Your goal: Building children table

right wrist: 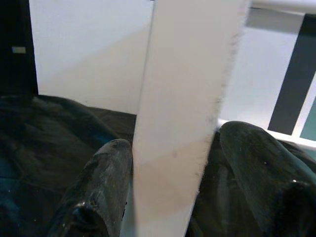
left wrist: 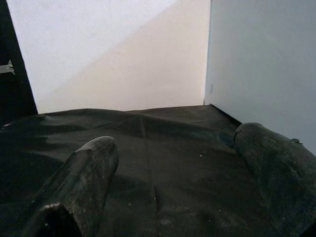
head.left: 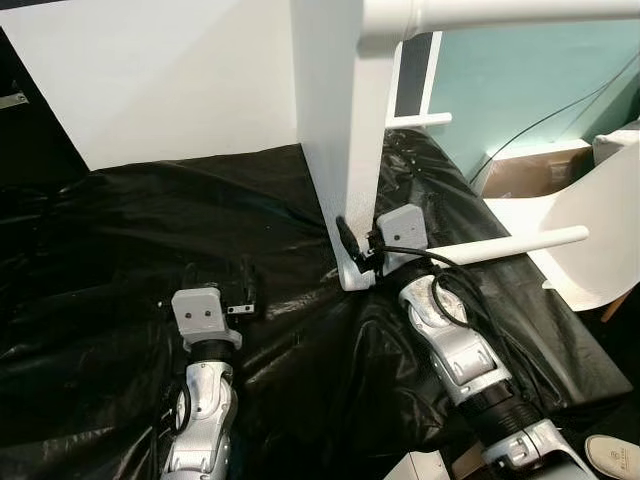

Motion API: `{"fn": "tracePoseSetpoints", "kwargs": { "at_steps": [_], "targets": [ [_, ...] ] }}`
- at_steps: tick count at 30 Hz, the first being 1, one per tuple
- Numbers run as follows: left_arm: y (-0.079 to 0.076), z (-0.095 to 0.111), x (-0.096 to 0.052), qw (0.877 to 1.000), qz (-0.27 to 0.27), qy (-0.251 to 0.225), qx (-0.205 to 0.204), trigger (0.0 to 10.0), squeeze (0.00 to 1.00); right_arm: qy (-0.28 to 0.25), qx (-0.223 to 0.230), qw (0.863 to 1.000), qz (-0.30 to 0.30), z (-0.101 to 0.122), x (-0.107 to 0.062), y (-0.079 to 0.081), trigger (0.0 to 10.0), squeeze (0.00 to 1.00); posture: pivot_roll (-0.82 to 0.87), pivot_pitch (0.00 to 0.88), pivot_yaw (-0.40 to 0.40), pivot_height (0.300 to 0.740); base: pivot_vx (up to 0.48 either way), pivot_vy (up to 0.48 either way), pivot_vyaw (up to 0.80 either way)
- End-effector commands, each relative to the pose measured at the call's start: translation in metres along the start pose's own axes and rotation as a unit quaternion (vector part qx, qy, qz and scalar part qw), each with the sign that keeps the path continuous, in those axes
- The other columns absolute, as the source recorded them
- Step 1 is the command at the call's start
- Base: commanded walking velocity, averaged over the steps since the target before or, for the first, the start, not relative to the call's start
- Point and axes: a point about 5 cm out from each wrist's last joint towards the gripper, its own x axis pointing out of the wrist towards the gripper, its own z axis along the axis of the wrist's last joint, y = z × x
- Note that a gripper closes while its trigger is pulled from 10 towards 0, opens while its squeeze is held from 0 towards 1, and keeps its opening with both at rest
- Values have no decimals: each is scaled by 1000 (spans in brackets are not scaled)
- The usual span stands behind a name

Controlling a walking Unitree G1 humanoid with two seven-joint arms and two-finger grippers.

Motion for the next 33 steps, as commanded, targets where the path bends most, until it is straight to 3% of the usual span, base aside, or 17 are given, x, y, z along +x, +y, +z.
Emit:
{"fn": "tracePoseSetpoints", "kwargs": {
  "at_steps": [1, 13, 14, 15, 16, 18, 19, 25, 26, 27, 28, 33],
  "targets": [
    [-2, -2, 1, 1000, -17, 4, 5, 10000, 0, 8, 7, 1000, -8, -2, -4, -5, 10000, 0, -35, 0, 75, 740, 0, 0, 0],
    [-1, -2, 0, 1000, -21, 6, 6, 10000, 0, 23, 11, 999, -26, -1, -22, -19, 10000, 0, -46, 0, 84, 740, 0, 0, 0],
    [-1, -3, 0, 1000, -22, 7, 5, 10000, 0, 21, 8, 999, -28, 2, -25, -22, 8118, 0, -57, 0, 88, 740, 0, 0, 0],
    [-1, -3, 0, 1000, -22, 7, 5, 10000, 0, 19, 9, 999, -32, 3, -28, -24, 4745, 0, -60, 0, 88, 740, 0, 0, 0],
    [-1, -3, 0, 1000, -23, 8, 5, 10000, 0, 17, 10, 999, -36, 5, -31, -27, 3765, 0, -60, 0, 88, 740, 0, 0, 0],
    [-1, -3, 0, 1000, -23, 8, 4, 10000, 0, 17, 10, 999, -37, 6, -31, -28, 3765, 0, -60, 0, 88, 740, 0, 0, 0],
    [-1, -4, -1, 1000, -24, 9, 4, 10000, 0, 14, 8, 999, -44, 6, -31, -30, 0, 0, -66, 0, 89, 740, 0, 0, 0],
    [-4, -6, -1, 1000, -27, 12, 2, 10000, 0, 18, 2, 998, -60, 5, -24, -38, 275, 0, -68, 0, 88, 740, 0, 0, 0],
    [-4, -6, -1, 1000, -27, 12, 2, 10000, 0, 19, 0, 998, -59, 4, -20, -40, 4510, 0, -66, 0, 87, 740, 0, 0, 0],
    [-4, -6, -1, 1000, -27, 12, 2, 10000, 0, 19, 0, 998, -59, 4, -20, -40, 4510, 0, -66, 0, 87, 740, 0, 0, 0],
    [-4, -6, 0, 1000, -28, 12, 2, 10000, 0, 19, -6, 998, -59, 3, -10, -45, 10000, 0, -62, 0, 86, 740, 0, 0, 0],
    [-3, -6, 0, 1000, -27, 12, 5, 10000, 0, 26, -6, 998, -55, -2, 5, -51, 10000, 0, -49, 0, 83, 740, 0, 0, 0]
  ]
}}
